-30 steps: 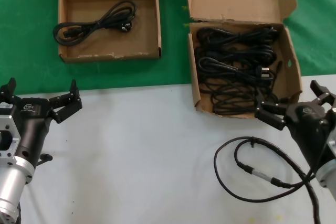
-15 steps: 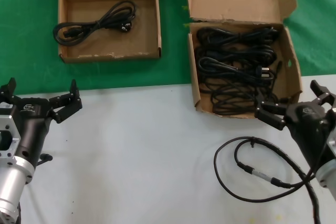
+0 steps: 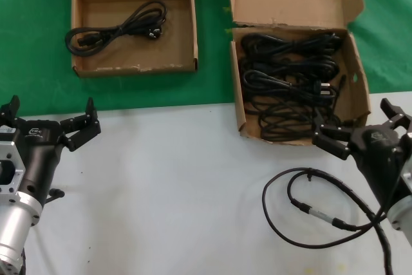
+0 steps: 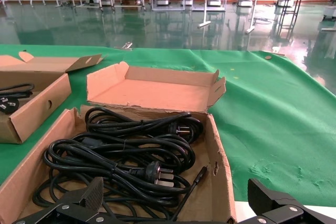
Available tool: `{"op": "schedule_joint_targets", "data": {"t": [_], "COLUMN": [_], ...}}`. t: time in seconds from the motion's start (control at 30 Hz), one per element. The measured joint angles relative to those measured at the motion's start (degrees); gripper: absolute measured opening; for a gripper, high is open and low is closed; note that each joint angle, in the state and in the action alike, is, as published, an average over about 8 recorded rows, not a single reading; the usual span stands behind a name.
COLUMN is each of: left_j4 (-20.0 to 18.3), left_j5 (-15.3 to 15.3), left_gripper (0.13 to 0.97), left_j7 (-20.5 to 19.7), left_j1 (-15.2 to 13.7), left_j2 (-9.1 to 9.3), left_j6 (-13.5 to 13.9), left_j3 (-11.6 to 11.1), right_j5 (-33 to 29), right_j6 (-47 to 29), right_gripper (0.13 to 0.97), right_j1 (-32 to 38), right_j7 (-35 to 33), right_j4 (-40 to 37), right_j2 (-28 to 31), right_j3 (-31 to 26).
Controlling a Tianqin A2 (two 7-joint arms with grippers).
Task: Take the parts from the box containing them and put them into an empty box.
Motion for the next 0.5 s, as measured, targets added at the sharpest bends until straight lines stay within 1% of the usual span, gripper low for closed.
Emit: {"op": "schedule_joint_targets", "data": {"t": [0.5], "left_j4": [0.0], "left_j5": [0.0], "left_gripper": [0.966], "left_j7": [0.0], "left_j1": [0.0], "left_j2": [0.0], "left_j6": [0.0], "left_j3": [0.0], "right_j5": [0.0], "right_j6": [0.0], "right_gripper": [0.966], "right_j1": [0.0], "right_j7": [0.0], "right_j4": [0.0], "right_j2": [0.0], "right_j3": [0.0]}}
